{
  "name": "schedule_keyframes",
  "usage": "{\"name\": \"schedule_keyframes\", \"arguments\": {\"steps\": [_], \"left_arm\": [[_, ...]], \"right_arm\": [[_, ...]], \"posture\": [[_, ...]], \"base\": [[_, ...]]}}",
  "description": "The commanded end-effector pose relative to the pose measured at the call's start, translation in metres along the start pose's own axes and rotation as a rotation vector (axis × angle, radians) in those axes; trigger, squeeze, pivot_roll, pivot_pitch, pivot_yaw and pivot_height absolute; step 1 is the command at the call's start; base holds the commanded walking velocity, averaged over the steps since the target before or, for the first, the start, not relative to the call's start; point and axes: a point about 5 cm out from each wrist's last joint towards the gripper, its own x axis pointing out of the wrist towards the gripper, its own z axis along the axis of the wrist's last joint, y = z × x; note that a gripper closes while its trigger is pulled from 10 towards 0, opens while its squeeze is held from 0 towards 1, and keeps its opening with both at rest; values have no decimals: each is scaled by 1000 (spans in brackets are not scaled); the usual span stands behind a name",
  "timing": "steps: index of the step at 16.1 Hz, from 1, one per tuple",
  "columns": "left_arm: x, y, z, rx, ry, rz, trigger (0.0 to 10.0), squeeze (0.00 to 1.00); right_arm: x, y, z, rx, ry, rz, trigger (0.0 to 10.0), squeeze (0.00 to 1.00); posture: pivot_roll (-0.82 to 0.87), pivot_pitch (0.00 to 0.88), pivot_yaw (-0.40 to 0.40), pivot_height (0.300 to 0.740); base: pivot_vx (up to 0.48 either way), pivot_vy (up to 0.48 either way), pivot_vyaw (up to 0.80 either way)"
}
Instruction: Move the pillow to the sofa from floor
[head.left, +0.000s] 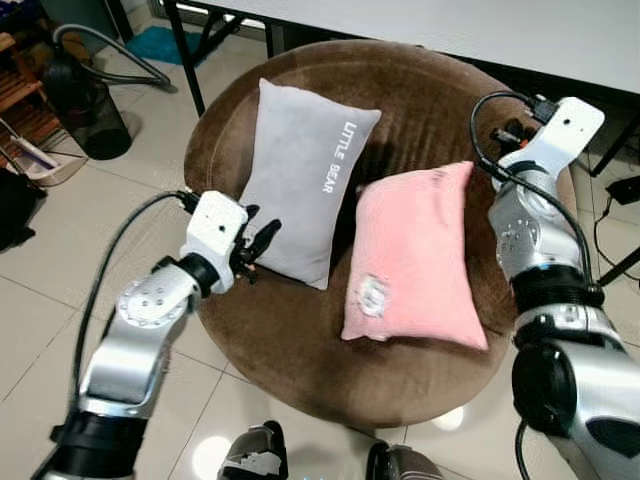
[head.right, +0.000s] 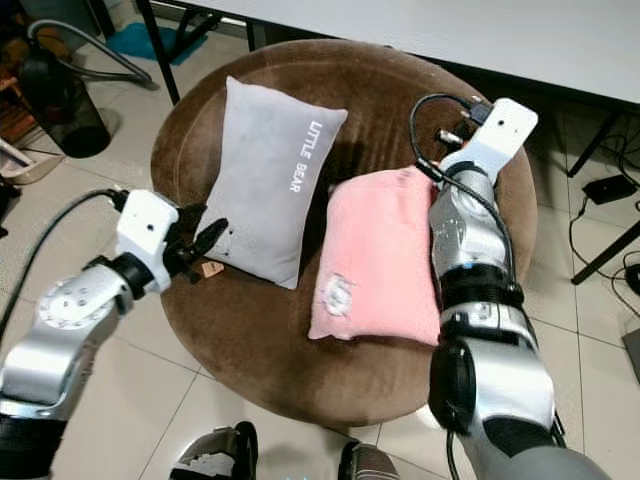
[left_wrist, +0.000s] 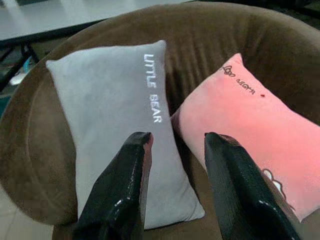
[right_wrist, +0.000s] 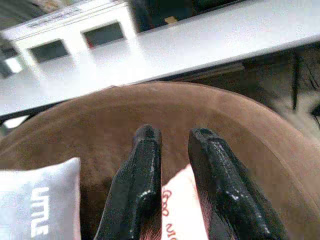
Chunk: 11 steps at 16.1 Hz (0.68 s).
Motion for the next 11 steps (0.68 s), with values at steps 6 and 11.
{"name": "schedule_keyframes", "arguments": {"steps": [6,11], "left_arm": [[11,-23,-16,-12,21,25,10000,0],[19,-18,-29,7,50,63,10000,0]], "right_arm": [[-109,-33,-53,-181,113,88,10000,0],[-175,-75,-78,-321,222,-96,10000,0]], "posture": [[24,51,4,740],[-13,0,-1,740]], "base": [[0,46,0],[0,397,0]]}}
